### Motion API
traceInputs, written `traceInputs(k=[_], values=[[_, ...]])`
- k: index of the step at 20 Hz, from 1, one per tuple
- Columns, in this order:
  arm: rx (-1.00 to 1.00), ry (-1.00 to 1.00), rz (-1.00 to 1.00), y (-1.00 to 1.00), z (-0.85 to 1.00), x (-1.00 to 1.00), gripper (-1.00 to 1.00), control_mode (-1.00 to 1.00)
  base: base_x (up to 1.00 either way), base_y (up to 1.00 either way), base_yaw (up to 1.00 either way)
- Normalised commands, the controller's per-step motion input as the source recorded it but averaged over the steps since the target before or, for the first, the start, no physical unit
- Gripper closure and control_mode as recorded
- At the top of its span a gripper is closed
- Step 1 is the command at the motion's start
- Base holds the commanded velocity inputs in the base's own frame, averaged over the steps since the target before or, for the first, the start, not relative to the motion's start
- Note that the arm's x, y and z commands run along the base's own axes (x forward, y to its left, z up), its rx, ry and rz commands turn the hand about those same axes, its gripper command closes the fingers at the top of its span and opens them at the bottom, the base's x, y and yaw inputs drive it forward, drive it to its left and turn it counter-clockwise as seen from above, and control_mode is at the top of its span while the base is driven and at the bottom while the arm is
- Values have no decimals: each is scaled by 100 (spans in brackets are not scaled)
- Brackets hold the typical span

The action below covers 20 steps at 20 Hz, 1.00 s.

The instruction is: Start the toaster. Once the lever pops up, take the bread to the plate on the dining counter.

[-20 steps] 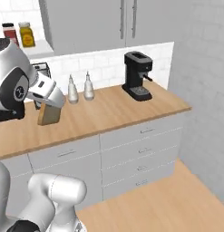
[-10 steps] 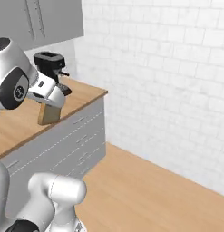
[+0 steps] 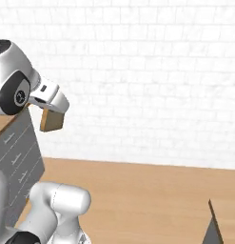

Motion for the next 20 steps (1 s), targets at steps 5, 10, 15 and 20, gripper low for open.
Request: traceInputs(k=[5,10,15,20], values=[[0,0,0,0,0,0,100,100,45,0,-73],[0,0,0,0,0,0,100,100,69,17,-64],[0,0,0,0,0,0,100,100,65,69,-55],[0,0,0,0,0,0,100,100,79,51,-56]])
